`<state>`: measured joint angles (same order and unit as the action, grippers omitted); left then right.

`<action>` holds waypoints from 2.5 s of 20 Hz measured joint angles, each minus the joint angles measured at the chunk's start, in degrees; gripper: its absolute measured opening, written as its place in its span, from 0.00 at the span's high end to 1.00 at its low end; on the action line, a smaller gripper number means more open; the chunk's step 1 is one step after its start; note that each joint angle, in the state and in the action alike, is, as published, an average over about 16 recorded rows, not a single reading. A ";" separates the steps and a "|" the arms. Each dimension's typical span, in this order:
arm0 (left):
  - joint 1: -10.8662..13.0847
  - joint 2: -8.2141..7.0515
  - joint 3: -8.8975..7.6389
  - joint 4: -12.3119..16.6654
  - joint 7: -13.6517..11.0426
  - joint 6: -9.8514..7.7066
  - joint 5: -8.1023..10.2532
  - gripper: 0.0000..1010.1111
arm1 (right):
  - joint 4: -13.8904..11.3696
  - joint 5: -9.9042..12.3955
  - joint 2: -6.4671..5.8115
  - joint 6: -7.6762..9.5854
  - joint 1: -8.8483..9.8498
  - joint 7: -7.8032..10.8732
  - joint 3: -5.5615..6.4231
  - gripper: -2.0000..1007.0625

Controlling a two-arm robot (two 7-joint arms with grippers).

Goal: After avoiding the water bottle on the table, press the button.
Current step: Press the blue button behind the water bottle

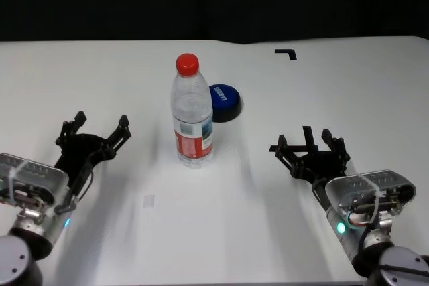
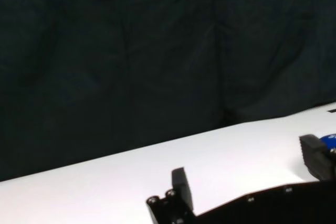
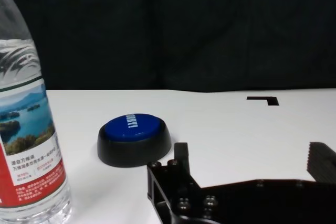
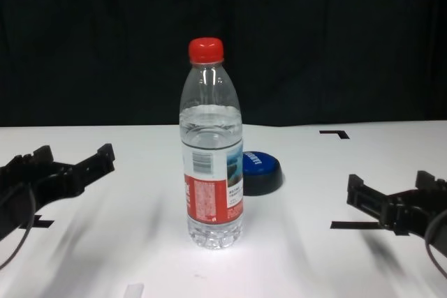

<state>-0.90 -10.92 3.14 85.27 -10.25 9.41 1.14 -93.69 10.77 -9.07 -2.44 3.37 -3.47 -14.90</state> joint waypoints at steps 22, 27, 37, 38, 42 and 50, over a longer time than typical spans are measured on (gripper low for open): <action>-10.46 -1.22 2.85 -9.94 -2.21 -0.36 0.91 0.01 | 0.00 0.00 0.00 0.00 0.00 0.00 0.00 0.00; -13.13 -1.40 3.51 -12.80 -2.57 0.07 0.77 0.01 | 0.00 0.00 0.00 0.00 0.00 0.00 0.00 0.00; -18.77 -1.68 5.05 -19.29 -3.64 1.60 0.15 0.01 | 0.00 0.00 0.00 0.00 0.00 0.00 0.00 0.00; -19.31 -1.69 5.22 -19.94 -3.76 1.78 0.09 0.01 | 0.00 0.00 0.00 0.00 0.00 0.00 0.00 0.00; -21.44 -1.66 5.88 -22.57 -4.29 2.49 -0.12 0.01 | 0.00 0.00 0.00 0.00 0.00 0.00 0.00 0.00; -25.83 -1.21 7.32 -28.27 -5.62 4.34 -0.30 0.01 | 0.00 0.00 0.00 0.00 0.00 0.00 0.00 0.00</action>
<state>-26.73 -12.13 10.46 57.00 -15.87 13.75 0.84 -93.69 10.76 -9.07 -2.44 3.37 -3.47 -14.90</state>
